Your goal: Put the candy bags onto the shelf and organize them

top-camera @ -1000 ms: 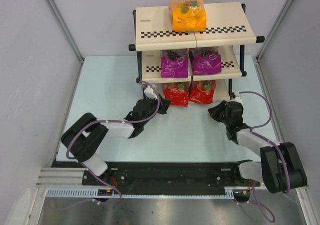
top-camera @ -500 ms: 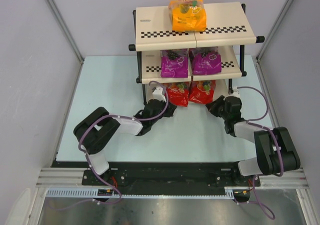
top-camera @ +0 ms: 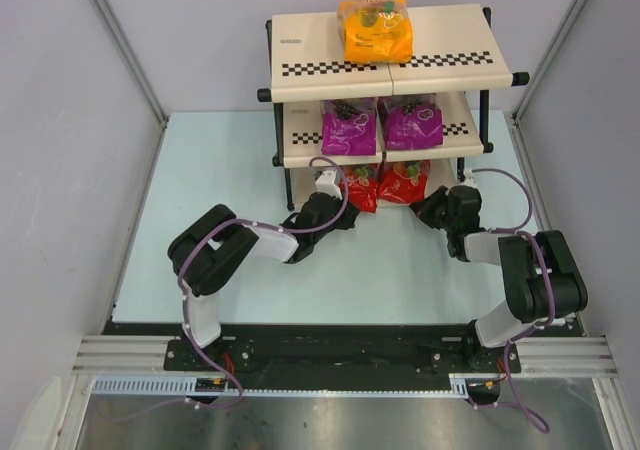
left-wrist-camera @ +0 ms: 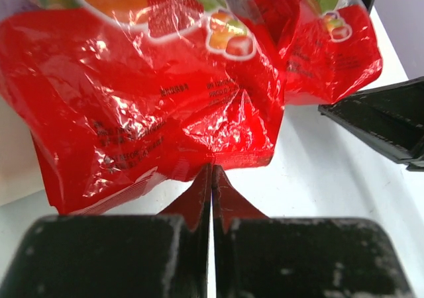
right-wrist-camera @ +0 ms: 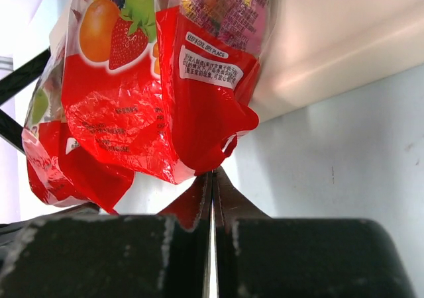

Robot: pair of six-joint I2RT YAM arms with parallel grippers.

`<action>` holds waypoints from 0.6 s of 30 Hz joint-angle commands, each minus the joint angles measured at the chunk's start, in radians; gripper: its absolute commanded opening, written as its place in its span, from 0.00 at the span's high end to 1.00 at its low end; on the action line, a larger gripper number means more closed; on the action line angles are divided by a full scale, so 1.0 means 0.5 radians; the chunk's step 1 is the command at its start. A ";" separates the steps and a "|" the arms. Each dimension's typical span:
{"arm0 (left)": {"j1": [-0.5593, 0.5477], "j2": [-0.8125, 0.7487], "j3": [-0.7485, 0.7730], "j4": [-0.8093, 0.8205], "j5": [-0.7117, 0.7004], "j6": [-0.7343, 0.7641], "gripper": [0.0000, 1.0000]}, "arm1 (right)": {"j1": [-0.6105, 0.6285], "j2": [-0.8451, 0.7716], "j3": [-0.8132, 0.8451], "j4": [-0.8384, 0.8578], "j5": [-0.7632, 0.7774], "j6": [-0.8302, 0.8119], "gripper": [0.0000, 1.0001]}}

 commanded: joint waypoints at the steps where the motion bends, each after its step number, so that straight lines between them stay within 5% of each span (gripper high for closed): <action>1: -0.008 0.063 0.107 0.037 -0.023 -0.030 1.00 | -0.037 0.020 0.078 0.148 -0.030 0.011 1.00; 18: -0.005 0.168 0.303 -0.024 -0.155 0.062 1.00 | -0.117 0.081 0.136 0.157 -0.088 0.005 1.00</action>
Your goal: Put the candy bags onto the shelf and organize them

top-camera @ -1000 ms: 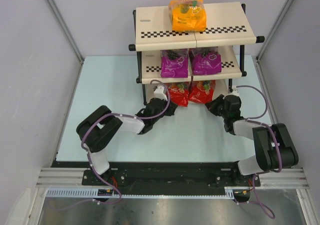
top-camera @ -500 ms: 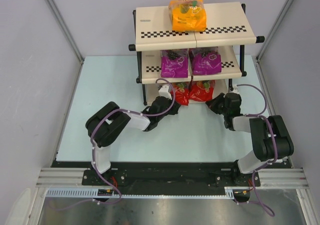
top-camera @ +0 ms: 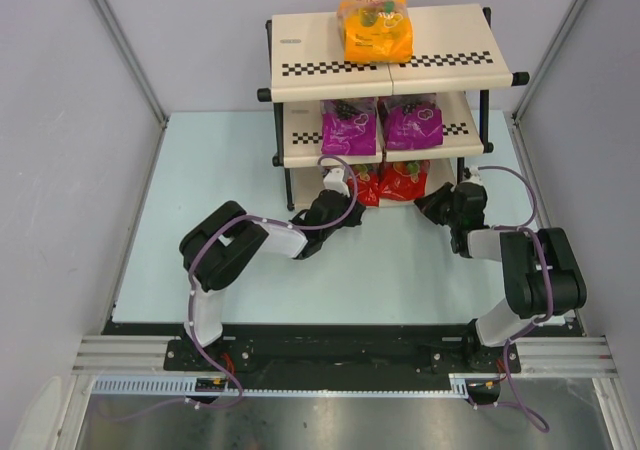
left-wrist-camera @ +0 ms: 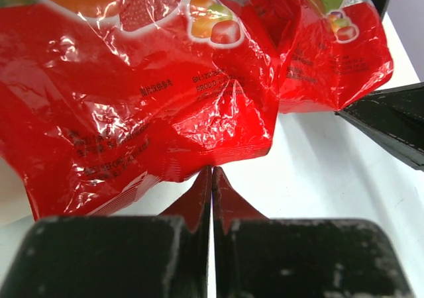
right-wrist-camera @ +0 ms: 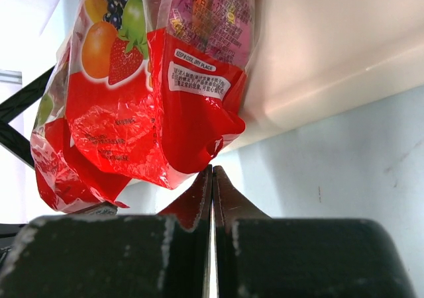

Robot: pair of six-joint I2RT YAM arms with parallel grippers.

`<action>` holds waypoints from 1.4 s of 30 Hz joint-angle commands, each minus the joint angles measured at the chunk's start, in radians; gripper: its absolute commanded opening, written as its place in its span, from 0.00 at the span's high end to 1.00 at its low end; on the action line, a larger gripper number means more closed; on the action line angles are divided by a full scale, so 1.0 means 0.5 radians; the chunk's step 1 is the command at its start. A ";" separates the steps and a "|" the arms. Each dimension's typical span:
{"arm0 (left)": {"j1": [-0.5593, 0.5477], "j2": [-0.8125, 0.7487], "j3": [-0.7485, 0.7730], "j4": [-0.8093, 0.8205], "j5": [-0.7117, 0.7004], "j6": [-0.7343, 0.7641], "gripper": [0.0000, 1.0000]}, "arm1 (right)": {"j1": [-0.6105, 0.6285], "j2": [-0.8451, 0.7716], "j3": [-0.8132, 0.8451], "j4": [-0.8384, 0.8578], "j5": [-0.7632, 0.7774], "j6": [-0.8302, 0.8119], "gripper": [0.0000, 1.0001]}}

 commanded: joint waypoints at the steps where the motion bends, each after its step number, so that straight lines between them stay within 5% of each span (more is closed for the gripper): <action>1: 0.015 0.008 0.121 0.017 -0.093 0.053 1.00 | -0.020 0.041 0.101 0.125 -0.029 0.000 1.00; 23: 0.058 0.018 0.096 0.170 -0.221 0.151 1.00 | -0.045 0.105 0.129 0.153 -0.075 0.034 1.00; 30: -0.040 -0.163 -0.133 0.265 -0.286 0.154 1.00 | -0.045 0.035 0.108 0.018 -0.075 0.025 1.00; 42: -0.362 -0.746 -0.569 -0.047 -0.568 0.069 0.98 | -0.023 -0.735 -0.248 -0.410 -0.017 0.034 1.00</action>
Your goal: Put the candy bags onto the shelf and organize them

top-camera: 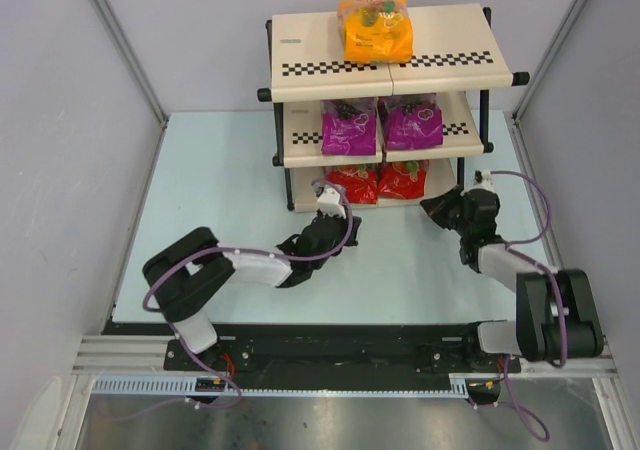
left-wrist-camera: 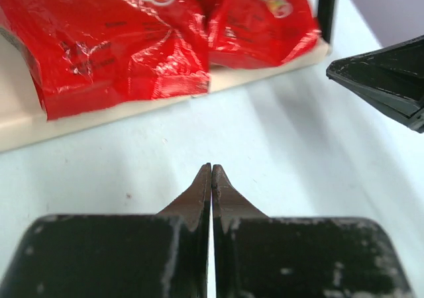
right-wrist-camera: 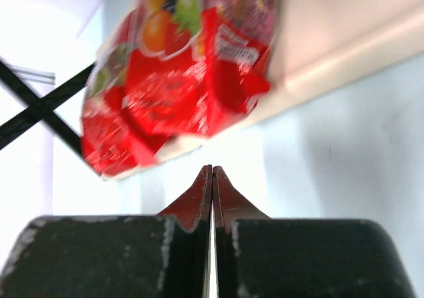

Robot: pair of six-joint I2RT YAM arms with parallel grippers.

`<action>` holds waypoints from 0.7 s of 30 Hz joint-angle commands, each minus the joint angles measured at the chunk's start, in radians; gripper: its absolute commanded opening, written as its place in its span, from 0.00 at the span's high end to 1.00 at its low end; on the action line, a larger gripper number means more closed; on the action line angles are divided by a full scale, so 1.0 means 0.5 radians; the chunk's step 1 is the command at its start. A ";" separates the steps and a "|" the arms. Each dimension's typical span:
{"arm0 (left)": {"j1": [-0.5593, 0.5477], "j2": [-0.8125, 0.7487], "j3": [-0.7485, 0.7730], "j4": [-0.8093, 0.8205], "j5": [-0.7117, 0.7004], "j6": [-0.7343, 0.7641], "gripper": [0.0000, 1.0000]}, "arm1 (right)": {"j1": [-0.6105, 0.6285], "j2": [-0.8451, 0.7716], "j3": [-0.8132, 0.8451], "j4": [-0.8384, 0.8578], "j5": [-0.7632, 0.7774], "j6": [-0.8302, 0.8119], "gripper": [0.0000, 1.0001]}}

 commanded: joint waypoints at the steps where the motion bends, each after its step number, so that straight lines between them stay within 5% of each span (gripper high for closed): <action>1: -0.060 -0.354 -0.161 -0.148 -0.142 -0.090 0.95 | 0.023 -0.396 -0.143 -0.281 0.033 0.003 1.00; 5: -0.152 -0.747 -0.348 -0.378 -0.261 -0.063 0.60 | 0.072 -0.993 -0.250 -0.679 0.049 0.018 0.94; 8: -0.192 -1.041 -0.403 -0.636 -0.333 -0.063 0.33 | 0.173 -1.307 -0.300 -0.998 0.079 0.031 0.67; 9: -0.201 -1.118 -0.407 -0.791 -0.366 -0.087 0.24 | 0.204 -1.484 -0.303 -1.090 0.098 0.031 0.48; 12: -0.201 -1.382 -0.434 -1.087 -0.431 -0.161 0.14 | 0.302 -1.816 -0.300 -1.394 0.180 0.009 0.23; 14: -0.204 -1.575 -0.465 -1.252 -0.443 -0.191 0.10 | 0.333 -1.937 -0.281 -1.581 0.199 -0.024 0.17; 15: -0.204 -1.628 -0.480 -1.292 -0.449 -0.201 0.09 | 0.345 -1.989 -0.275 -1.643 0.190 -0.034 0.01; 21: -0.204 -2.005 -0.523 -1.661 -0.538 -0.234 0.02 | 0.398 -2.247 -0.241 -2.015 0.184 0.003 0.00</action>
